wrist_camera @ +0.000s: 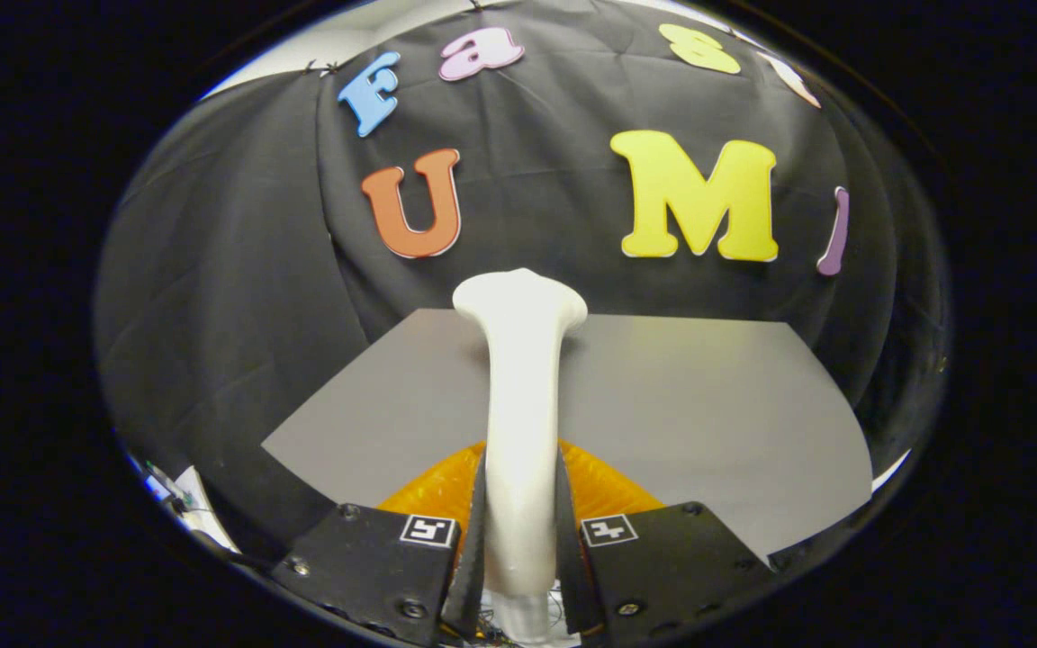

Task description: Iron the clothes twice with a garment steamer, once on the left side and once on the right side.

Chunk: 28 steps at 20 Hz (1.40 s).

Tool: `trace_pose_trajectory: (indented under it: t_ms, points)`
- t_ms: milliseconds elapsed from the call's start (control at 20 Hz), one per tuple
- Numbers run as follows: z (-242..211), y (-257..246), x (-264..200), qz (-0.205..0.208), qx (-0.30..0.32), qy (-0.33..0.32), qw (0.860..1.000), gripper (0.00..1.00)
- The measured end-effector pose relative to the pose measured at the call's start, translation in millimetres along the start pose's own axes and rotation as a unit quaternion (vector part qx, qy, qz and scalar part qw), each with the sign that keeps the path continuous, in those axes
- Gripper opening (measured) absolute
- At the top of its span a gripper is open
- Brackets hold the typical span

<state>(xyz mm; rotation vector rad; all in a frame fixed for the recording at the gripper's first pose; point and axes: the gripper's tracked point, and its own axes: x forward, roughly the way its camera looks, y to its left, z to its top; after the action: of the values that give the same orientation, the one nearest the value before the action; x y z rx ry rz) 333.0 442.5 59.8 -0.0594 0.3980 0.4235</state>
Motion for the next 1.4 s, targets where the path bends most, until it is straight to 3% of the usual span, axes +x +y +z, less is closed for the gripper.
trace_pose_trajectory:
  t_ms: [450, 650, 900, 1200, 1400]
  points:
    - [44.8, -44.7, -147.5, 0.001, 0.018, -0.109, 0.994, 0.37]
    - [64.3, -90.2, -231.2, -0.032, 0.031, -0.17, 0.984, 0.37]
    - [83.9, -169.7, -317.5, -0.101, 0.052, -0.23, 0.967, 0.37]
    - [110.2, -271.1, -367.4, -0.183, 0.079, -0.267, 0.943, 0.37]
    - [137.2, -313.8, -366.9, -0.191, 0.085, -0.281, 0.937, 0.37]
